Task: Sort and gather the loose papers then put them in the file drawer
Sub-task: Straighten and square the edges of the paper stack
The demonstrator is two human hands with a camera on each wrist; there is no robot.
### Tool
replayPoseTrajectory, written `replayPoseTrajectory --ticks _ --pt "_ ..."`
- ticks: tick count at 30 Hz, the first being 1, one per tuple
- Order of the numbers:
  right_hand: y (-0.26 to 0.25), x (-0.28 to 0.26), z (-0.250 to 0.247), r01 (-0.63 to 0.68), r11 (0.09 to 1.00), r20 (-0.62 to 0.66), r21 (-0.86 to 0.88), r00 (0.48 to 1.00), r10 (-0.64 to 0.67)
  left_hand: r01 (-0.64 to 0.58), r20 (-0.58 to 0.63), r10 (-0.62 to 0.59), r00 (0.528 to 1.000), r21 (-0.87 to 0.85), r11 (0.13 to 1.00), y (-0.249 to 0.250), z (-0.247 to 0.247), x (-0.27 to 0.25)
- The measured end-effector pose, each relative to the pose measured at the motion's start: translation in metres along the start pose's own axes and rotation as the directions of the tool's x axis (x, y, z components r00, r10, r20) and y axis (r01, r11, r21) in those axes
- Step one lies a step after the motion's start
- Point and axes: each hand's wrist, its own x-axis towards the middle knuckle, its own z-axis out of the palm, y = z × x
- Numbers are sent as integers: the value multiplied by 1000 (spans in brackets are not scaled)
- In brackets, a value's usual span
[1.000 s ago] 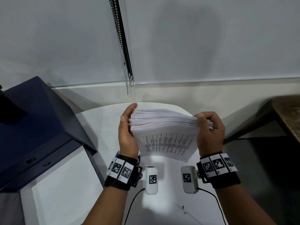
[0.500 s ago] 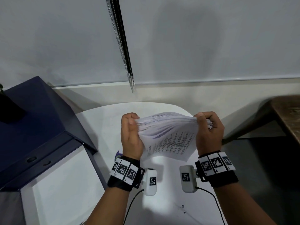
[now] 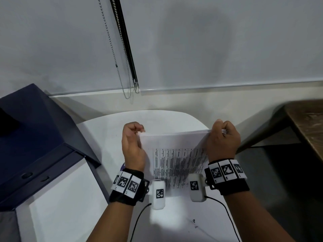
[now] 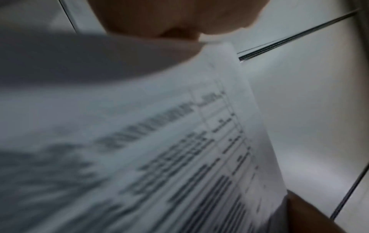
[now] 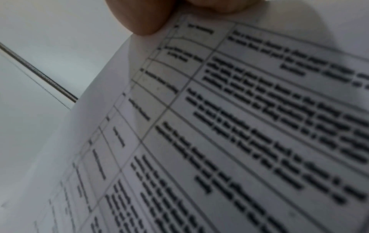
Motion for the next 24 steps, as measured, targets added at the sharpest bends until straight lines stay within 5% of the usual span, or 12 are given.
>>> replayPoseTrajectory --ticks 2,4,7,10,13,16,19,24 --pt "1 7 -4 0 1000 -19 3 1000 0 88 262 -83 961 -6 996 -12 -20 -4" --pt "1 11 -4 6 1000 -35 -13 999 -6 135 395 -198 897 181 974 -20 -32 -15" --pt "-2 4 0 24 999 5 22 1000 -24 130 282 -208 937 271 954 -28 -29 -24" --pt "-2 -6 -4 103 983 179 154 975 -130 153 119 -188 975 256 955 -30 -23 -24" --pt "26 -18 -25 60 982 459 179 878 -137 172 49 -187 981 220 960 -31 -24 -25" --pt "64 -34 -38 100 994 639 -50 767 -46 168 29 -180 983 235 957 -34 -25 -24" --pt "71 -39 -32 270 953 590 -137 795 -140 115 30 -129 991 294 949 -34 -22 -22" --pt "54 -33 -23 317 936 534 -152 824 -192 12 42 -28 999 345 939 -31 -10 -35"
